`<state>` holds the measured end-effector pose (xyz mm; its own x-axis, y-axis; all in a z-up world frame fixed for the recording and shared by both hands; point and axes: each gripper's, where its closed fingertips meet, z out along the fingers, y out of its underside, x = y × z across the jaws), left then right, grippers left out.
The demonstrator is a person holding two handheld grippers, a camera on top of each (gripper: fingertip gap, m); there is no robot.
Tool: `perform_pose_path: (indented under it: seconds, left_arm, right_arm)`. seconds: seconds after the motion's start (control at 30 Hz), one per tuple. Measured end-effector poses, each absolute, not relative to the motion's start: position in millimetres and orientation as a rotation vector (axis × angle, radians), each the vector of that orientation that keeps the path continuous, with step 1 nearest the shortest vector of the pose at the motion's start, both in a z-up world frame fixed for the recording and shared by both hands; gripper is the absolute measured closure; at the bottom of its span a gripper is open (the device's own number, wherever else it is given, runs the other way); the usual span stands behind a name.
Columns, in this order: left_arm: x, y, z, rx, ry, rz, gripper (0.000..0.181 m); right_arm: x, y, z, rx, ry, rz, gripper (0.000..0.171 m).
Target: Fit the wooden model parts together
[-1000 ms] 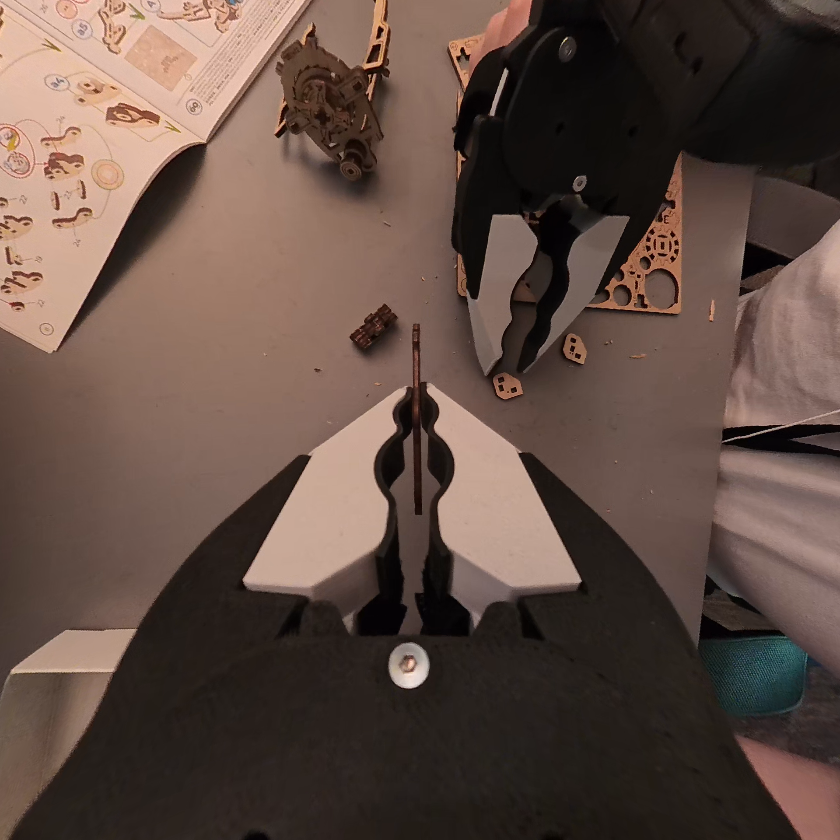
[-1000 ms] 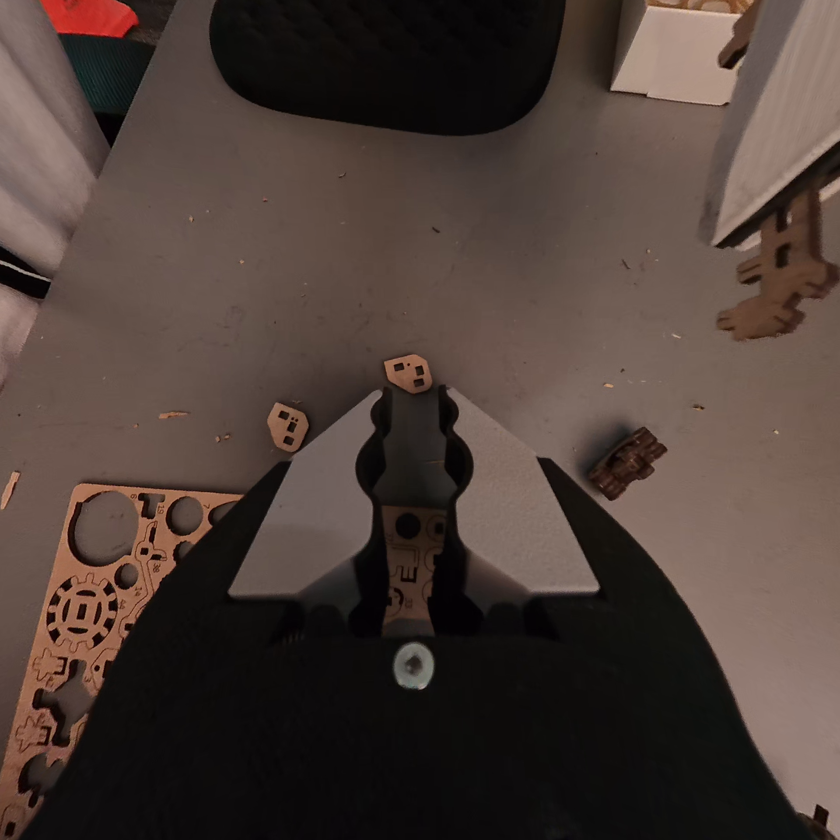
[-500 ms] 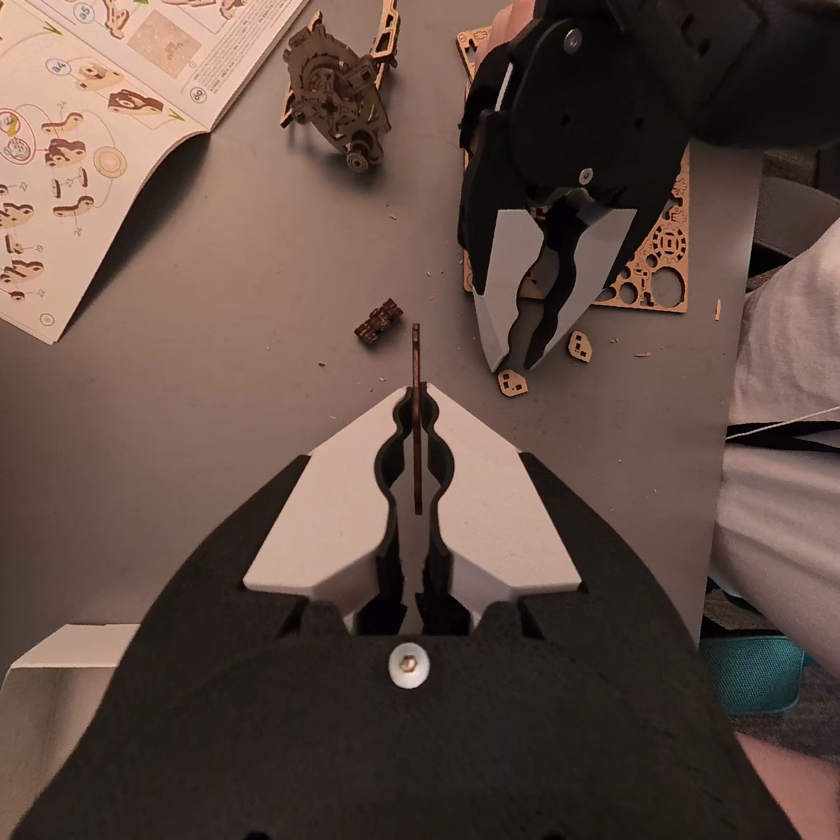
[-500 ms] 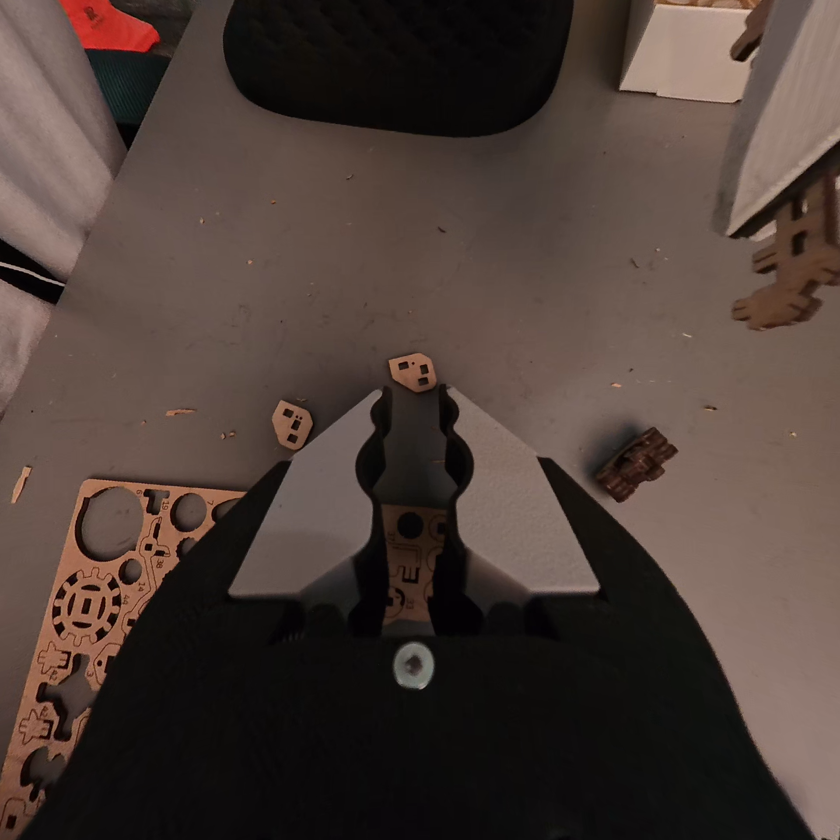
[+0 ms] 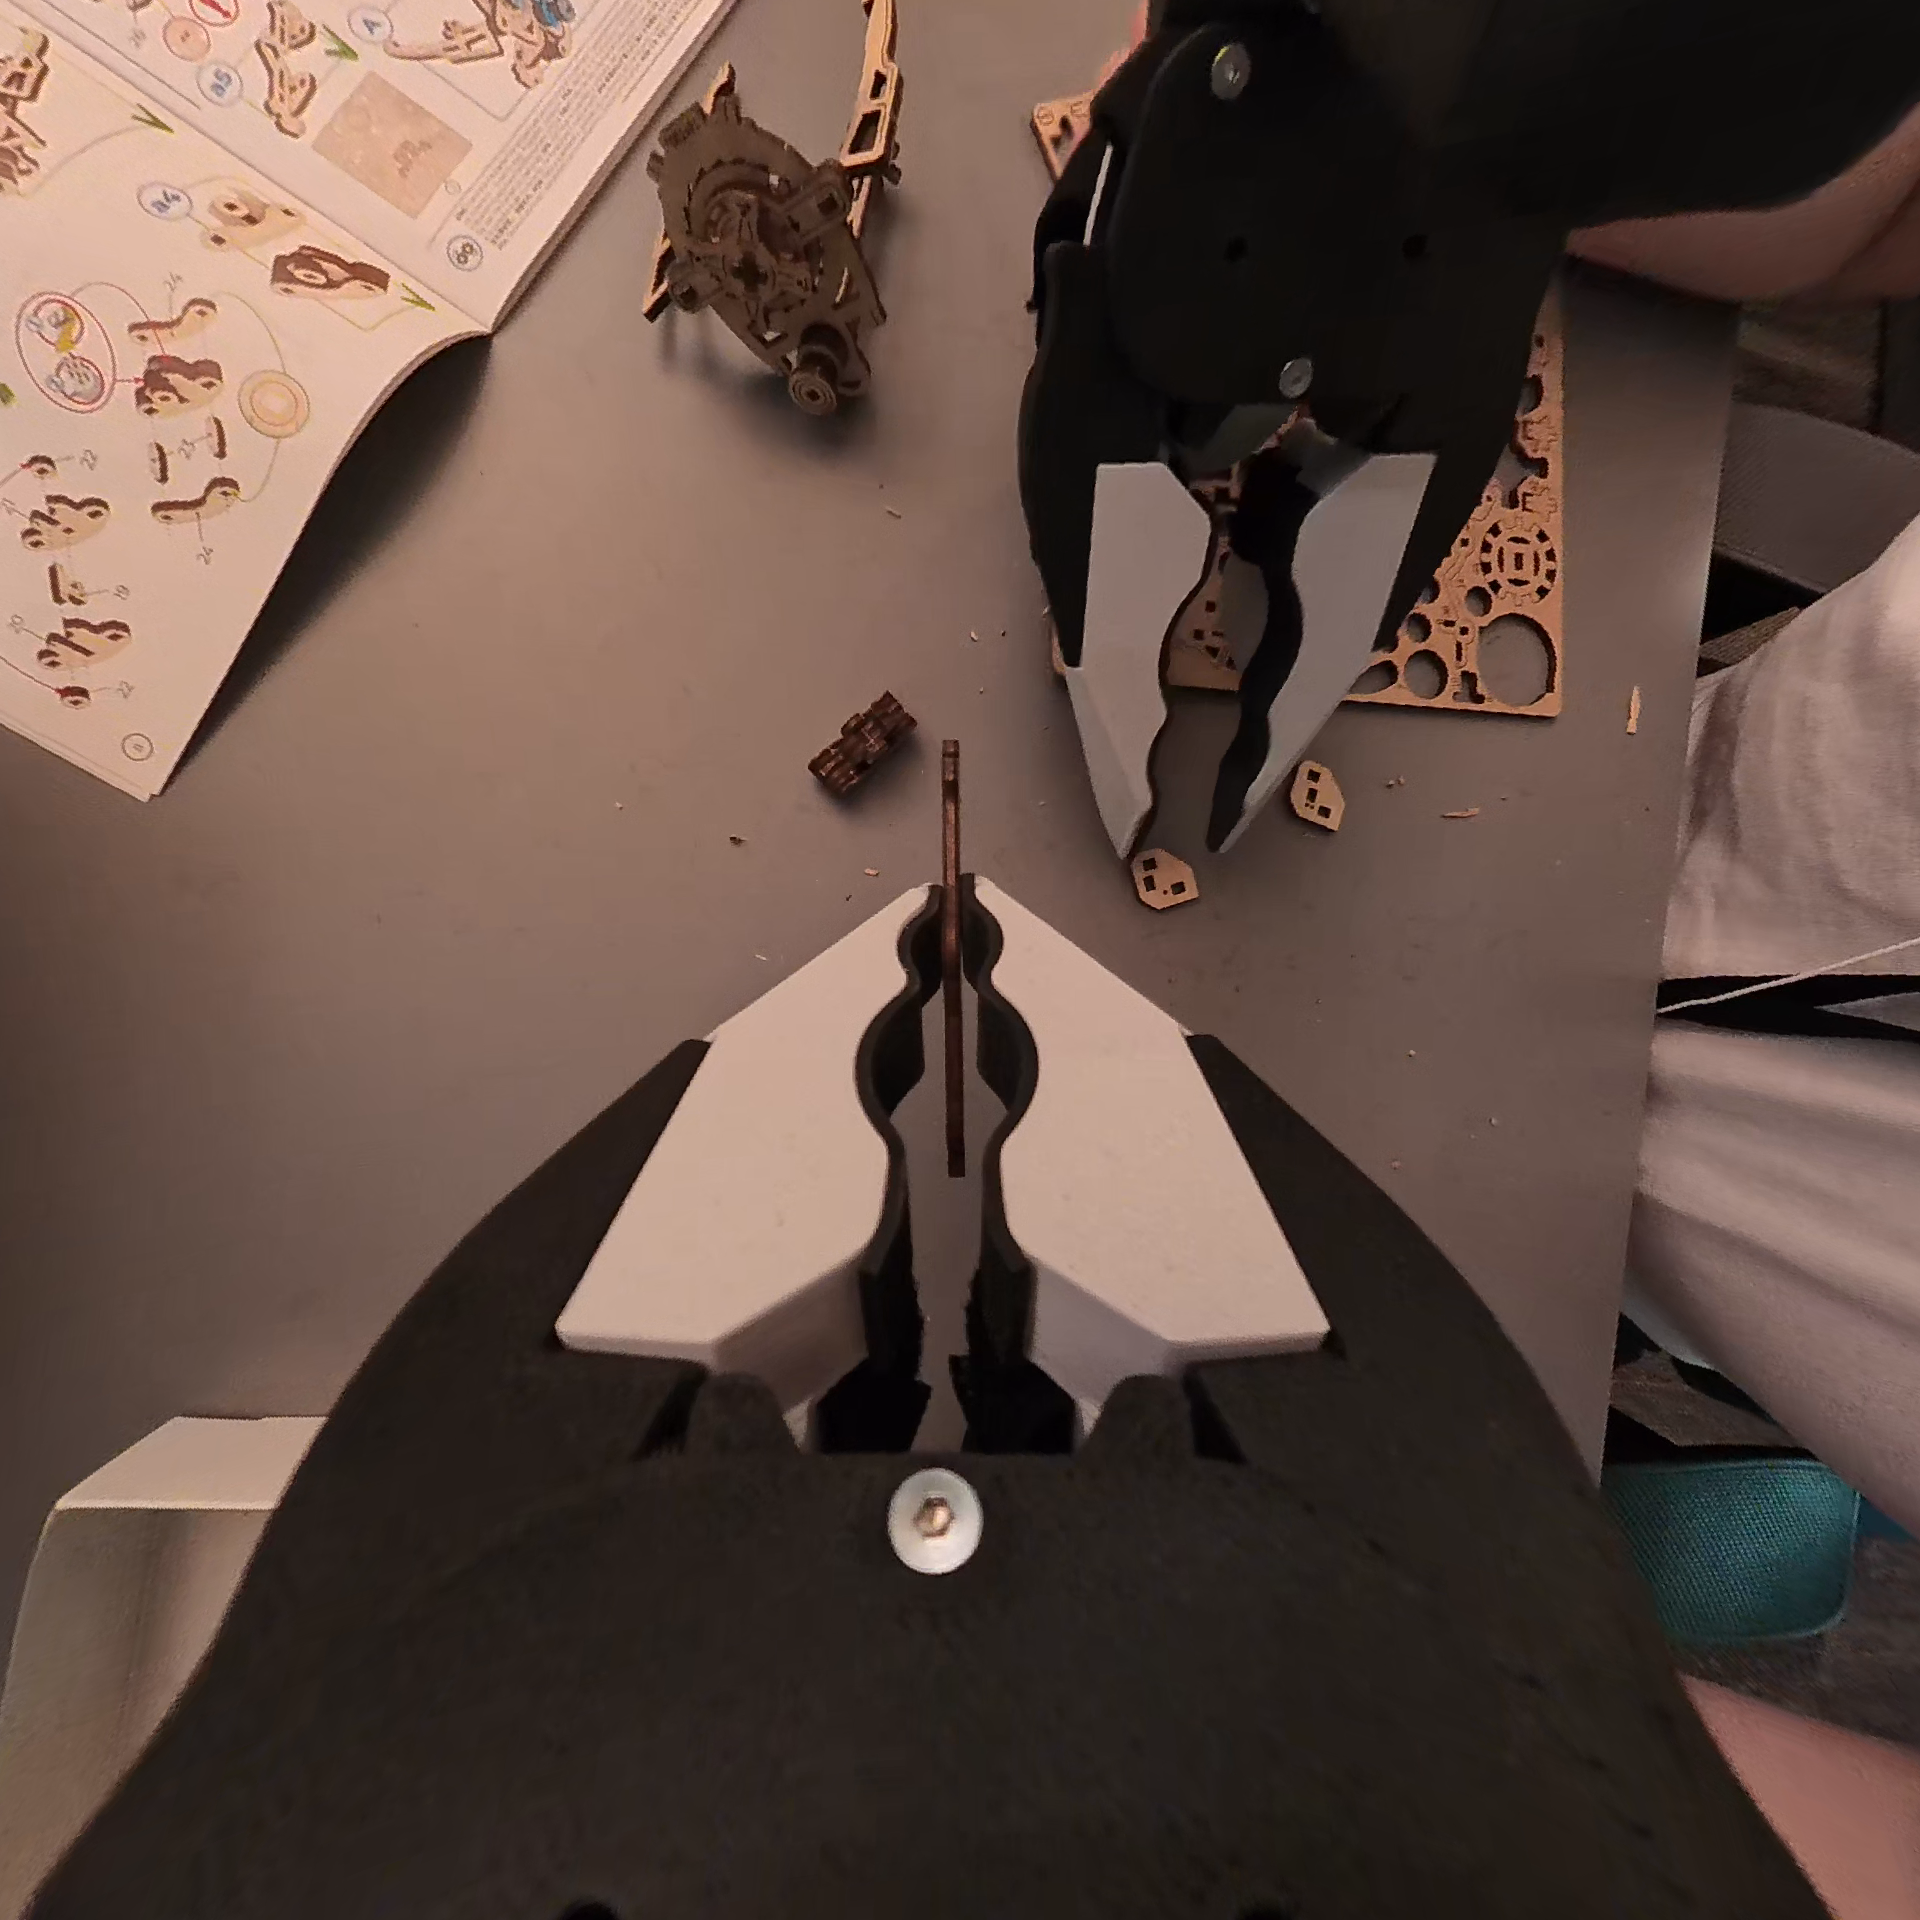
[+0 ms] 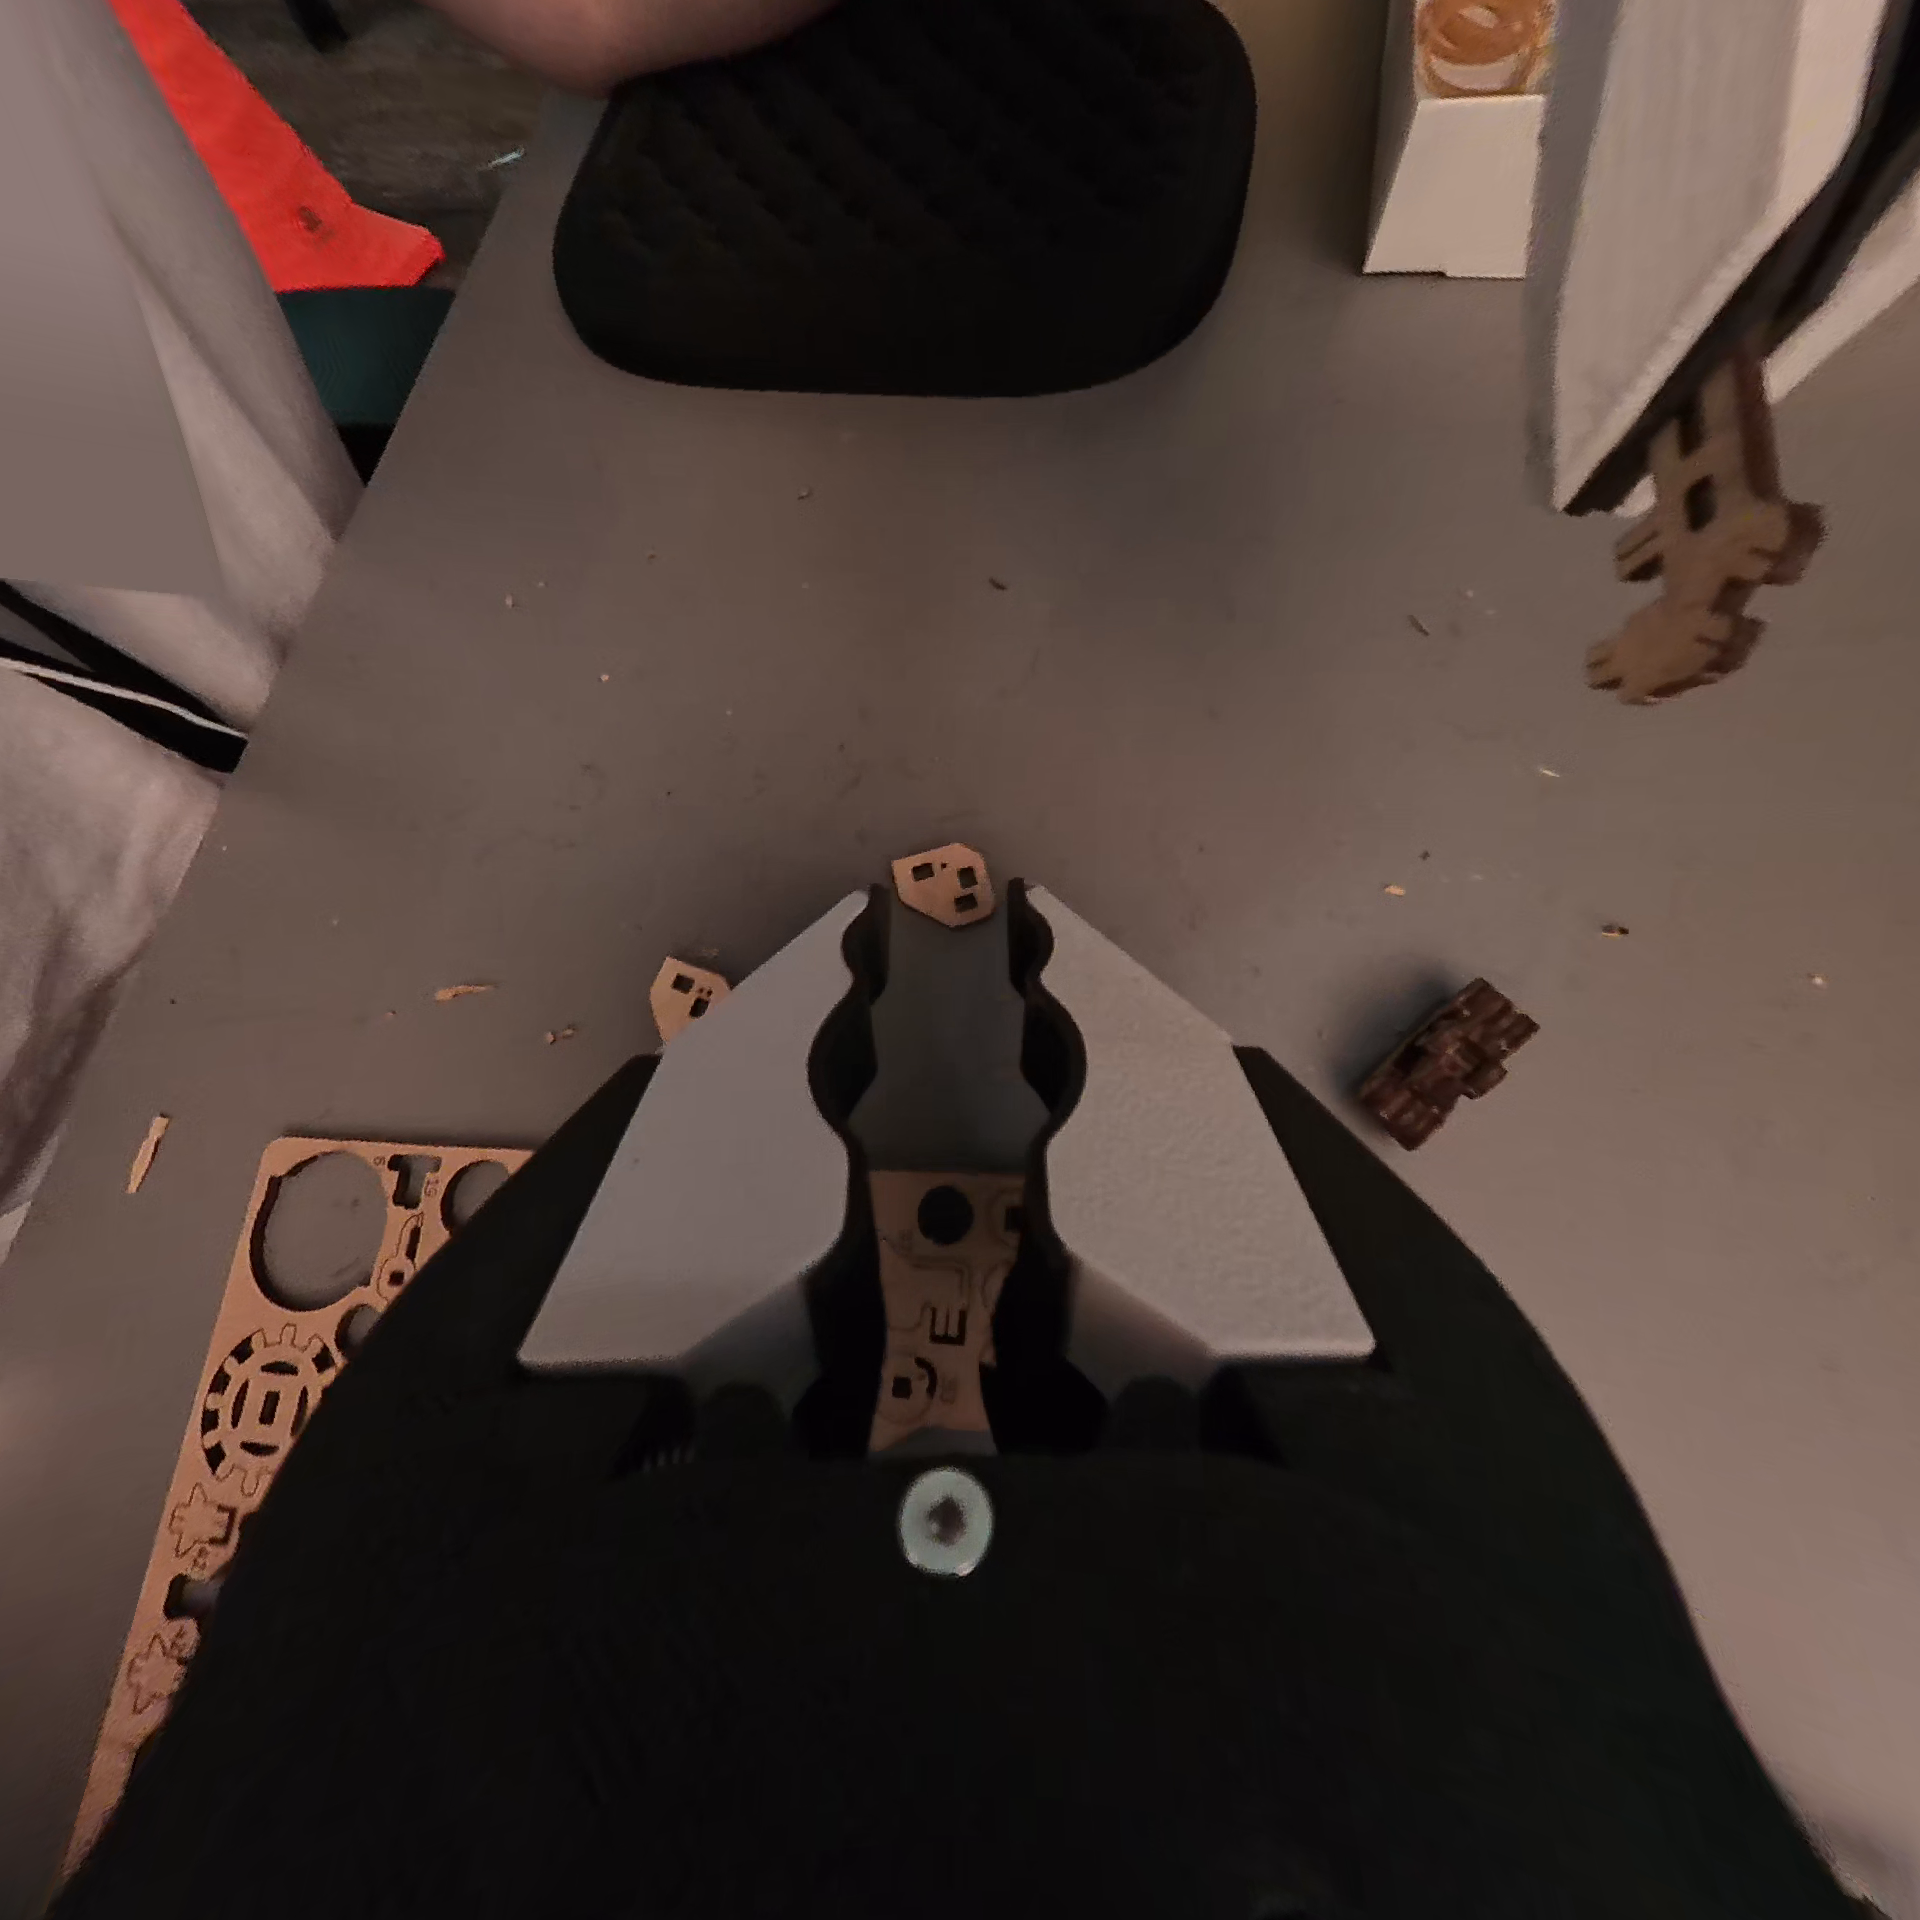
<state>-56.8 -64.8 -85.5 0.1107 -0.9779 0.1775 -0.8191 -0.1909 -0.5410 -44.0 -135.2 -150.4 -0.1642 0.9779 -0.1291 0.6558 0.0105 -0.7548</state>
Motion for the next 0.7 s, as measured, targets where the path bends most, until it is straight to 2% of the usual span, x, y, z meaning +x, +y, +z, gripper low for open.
perform_pose_path:
  seconds: [0.7]
  left_arm:
    - [-55.1,-66.3,-86.2,-2.084,1.774,-0.728,0.181]
  right_arm:
    - [-47.6,-136.0,-162.1,-1.743,-1.881,0.937,0.151]
